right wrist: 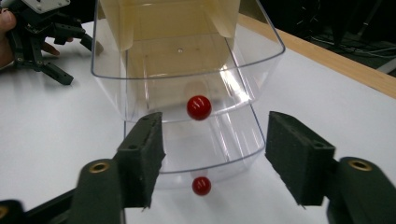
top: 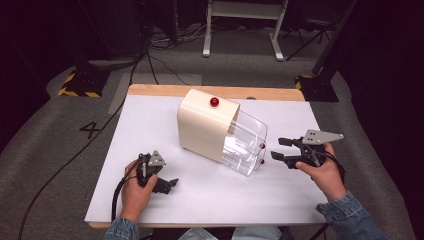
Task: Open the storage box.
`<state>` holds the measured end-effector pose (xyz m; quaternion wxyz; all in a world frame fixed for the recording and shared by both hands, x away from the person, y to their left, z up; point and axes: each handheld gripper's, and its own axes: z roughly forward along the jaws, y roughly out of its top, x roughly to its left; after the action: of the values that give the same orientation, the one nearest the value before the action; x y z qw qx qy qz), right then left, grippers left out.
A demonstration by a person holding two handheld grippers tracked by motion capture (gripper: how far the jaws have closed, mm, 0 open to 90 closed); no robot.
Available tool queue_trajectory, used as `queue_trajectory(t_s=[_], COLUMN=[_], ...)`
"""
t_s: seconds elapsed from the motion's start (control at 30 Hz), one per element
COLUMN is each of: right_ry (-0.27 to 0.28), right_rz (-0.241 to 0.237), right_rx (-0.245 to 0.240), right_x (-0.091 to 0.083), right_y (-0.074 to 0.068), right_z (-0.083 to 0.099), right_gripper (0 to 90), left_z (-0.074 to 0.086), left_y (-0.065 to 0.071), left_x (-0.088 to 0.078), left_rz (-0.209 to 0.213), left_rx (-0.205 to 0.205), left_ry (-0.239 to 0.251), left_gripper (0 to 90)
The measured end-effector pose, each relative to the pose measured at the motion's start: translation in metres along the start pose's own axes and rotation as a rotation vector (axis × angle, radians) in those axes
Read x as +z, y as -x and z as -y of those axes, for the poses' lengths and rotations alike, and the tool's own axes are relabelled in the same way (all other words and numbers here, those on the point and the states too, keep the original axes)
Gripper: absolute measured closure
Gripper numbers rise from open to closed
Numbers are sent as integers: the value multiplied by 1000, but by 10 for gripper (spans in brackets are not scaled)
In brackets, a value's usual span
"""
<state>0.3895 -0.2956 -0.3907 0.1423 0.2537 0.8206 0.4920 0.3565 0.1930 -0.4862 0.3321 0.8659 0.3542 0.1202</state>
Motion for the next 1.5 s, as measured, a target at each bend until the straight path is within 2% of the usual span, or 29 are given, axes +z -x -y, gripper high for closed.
queue_trajectory(t_s=[0.23, 0.4, 0.77, 0.93, 1.13, 1.3, 1.37, 1.5], right_ry=[-52, -83, -210, -241, -222, -226, -264, -259], right_rz=[64, 81, 146, 187, 190, 211, 215, 218], right_rx=[-7, 26, 85, 100, 151, 125, 114, 116], right_x=[-25, -41, -61, -63, -60, -44, -38, -38], right_y=[-3, -3, 6, 13, 21, 21, 20, 20], right_z=[16, 32, 71, 96, 116, 122, 123, 123], right_gripper=[269, 263, 228, 210, 202, 175, 166, 162], left_z=[0, 0, 0, 0, 0, 0, 0, -1], left_y=[0, 0, 0, 0, 0, 0, 0, 0], left_x=[0, 0, 0, 0, 0, 0, 0, 0], left_rz=[1, 1, 0, 1, 1, 1, 1, 1], left_rx=[-2, -2, -2, -2, -3, -3, -3, -3], left_ry=[-3, -3, -3, -3, -4, -4, -4, -4], left_gripper=[0, 0, 0, 0, 0, 0, 0, 0])
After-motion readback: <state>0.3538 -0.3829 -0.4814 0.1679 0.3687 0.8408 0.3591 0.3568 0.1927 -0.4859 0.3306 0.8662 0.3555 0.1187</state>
